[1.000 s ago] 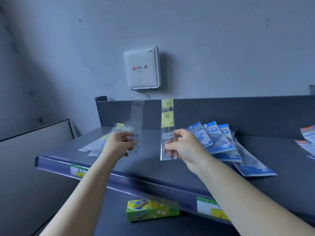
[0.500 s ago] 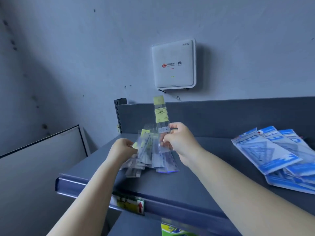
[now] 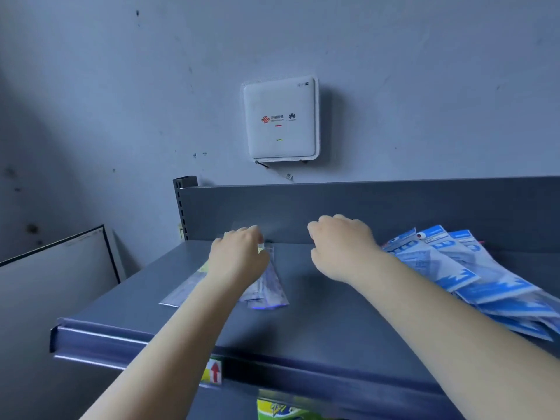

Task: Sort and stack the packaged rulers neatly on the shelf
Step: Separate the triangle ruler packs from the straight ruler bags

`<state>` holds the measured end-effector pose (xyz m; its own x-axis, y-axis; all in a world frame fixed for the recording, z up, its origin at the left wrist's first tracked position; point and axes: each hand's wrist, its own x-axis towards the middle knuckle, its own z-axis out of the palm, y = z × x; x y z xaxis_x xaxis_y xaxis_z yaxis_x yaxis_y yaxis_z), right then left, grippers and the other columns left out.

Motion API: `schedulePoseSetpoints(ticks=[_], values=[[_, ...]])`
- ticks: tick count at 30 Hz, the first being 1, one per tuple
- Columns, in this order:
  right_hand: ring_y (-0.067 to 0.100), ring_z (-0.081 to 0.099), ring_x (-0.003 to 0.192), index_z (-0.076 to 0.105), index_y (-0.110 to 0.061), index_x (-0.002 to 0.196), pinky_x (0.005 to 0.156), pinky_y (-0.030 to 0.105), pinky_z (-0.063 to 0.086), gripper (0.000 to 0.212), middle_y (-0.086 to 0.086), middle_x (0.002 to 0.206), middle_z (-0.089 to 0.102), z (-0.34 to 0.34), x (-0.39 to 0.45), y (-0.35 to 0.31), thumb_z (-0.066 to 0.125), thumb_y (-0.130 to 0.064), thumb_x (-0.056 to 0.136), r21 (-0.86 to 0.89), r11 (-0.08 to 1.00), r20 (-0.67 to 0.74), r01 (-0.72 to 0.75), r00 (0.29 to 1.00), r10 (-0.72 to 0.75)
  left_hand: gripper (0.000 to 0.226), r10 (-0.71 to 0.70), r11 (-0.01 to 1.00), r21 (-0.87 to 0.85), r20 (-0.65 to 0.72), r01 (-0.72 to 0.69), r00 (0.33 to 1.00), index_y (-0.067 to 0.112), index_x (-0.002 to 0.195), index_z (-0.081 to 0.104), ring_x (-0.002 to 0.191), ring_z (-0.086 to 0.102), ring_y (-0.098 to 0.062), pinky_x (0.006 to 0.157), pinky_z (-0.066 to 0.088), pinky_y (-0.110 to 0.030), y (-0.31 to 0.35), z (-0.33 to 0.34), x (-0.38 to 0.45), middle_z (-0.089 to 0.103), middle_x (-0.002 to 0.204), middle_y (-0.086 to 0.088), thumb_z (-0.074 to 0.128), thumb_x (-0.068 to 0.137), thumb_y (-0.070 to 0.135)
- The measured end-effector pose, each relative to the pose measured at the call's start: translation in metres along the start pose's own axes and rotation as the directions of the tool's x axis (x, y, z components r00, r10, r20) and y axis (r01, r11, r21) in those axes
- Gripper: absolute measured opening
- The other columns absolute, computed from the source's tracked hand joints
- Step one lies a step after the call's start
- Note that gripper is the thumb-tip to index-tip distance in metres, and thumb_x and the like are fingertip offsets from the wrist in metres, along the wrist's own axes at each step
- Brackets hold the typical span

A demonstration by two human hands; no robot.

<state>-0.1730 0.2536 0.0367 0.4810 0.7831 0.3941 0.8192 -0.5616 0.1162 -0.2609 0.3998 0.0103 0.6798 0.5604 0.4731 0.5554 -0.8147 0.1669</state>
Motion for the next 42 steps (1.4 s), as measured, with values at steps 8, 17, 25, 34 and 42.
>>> schedulePoseSetpoints(ticks=[8,17,25,34,42], values=[[0.023,0.045,0.098,0.047,-0.015,0.111,0.074,0.030,0.027,0.020,0.002,0.112,0.051,-0.011,-0.072,0.099,0.045,-0.020,0.092,-0.152,0.986,-0.069,-0.072,0.996,0.062,0.028,0.253,0.957,0.163,-0.058,-0.240,0.966,0.018,0.115,0.050,0.105,0.051,-0.022,0.080,0.031,-0.029,0.138,0.007,-0.024,0.057,0.108,0.002,0.045,0.090,0.027],[0.025,0.045,0.113,0.047,-0.016,0.117,0.088,0.035,0.034,0.027,0.003,0.119,0.050,-0.031,-0.172,0.235,0.045,-0.026,0.093,-0.178,0.962,-0.091,-0.206,0.977,0.192,0.029,0.400,0.915,0.097,-0.083,-0.393,0.913,0.020,0.117,0.050,0.103,0.052,-0.023,0.080,0.031,-0.030,0.311,0.022,-0.061,0.057,0.106,0.003,0.043,0.092,0.032],[0.028,0.042,0.121,0.049,-0.015,0.117,0.098,0.038,0.030,0.027,0.005,0.124,0.050,-0.036,-0.247,0.338,0.045,-0.027,0.093,-0.224,0.934,-0.055,-0.279,0.960,0.274,0.033,0.492,0.870,0.062,-0.063,-0.488,0.868,0.020,0.120,0.049,0.106,0.051,-0.023,0.084,0.033,-0.031,0.435,0.042,-0.092,0.057,0.110,0.002,0.043,0.092,0.036],[0.025,0.046,0.120,0.047,-0.016,0.127,0.093,0.033,0.039,0.036,0.003,0.133,0.049,-0.038,-0.299,0.432,0.047,-0.029,0.094,0.027,0.903,-0.019,-0.428,0.903,0.429,0.032,0.522,0.853,-0.007,0.006,-0.522,0.853,0.020,0.119,0.051,0.108,0.052,-0.023,0.081,0.033,-0.031,0.531,0.056,-0.110,0.058,0.115,0.002,0.045,0.092,0.036],[0.021,0.049,0.078,0.058,-0.009,0.093,0.060,0.027,0.035,0.040,0.006,0.095,0.058,-0.022,-0.291,0.484,0.056,-0.048,0.087,0.169,0.724,0.223,-0.668,0.742,0.632,0.020,0.356,0.893,-0.409,0.388,-0.188,0.850,0.015,0.093,0.057,0.081,0.054,-0.023,0.068,0.039,-0.025,0.583,0.084,-0.089,0.056,0.084,0.000,0.045,0.090,0.030]])
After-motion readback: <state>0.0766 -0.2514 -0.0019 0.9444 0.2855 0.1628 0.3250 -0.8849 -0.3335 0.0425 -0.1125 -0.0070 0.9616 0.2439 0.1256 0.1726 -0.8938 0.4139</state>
